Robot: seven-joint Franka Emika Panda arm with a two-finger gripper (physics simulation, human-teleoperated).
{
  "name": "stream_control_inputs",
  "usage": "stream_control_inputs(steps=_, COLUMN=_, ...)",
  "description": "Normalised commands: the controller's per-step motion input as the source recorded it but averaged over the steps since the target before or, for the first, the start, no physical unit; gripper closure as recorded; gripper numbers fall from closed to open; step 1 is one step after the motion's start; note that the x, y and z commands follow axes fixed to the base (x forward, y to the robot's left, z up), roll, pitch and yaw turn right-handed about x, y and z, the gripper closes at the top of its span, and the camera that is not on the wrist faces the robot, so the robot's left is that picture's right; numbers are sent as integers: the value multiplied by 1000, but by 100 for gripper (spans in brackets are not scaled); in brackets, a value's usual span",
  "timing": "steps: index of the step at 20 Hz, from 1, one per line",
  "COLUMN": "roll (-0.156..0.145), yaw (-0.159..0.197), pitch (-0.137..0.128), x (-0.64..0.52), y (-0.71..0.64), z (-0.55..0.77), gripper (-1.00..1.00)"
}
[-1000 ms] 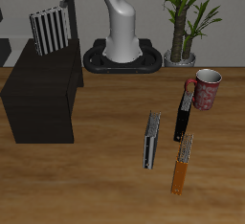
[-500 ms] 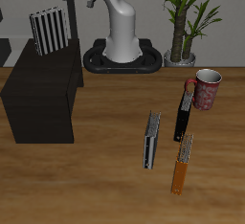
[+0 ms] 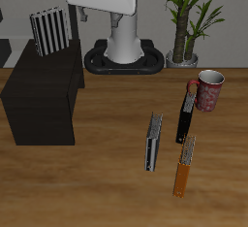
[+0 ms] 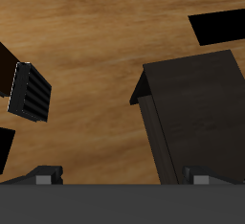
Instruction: Place the right striped book upright on top of the shelf and place the left striped book upright on top of the shelf
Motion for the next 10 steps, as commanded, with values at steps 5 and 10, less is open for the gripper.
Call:
stream_control_inputs(steps=5, roll=15, yaw=133, pitch=69, x=660, y=451, z=-275, gripper=-100)
stream_control_inputs(steps=10, roll=35, yaw=85, pitch=76, x=622, y=392, z=-259, gripper=-100)
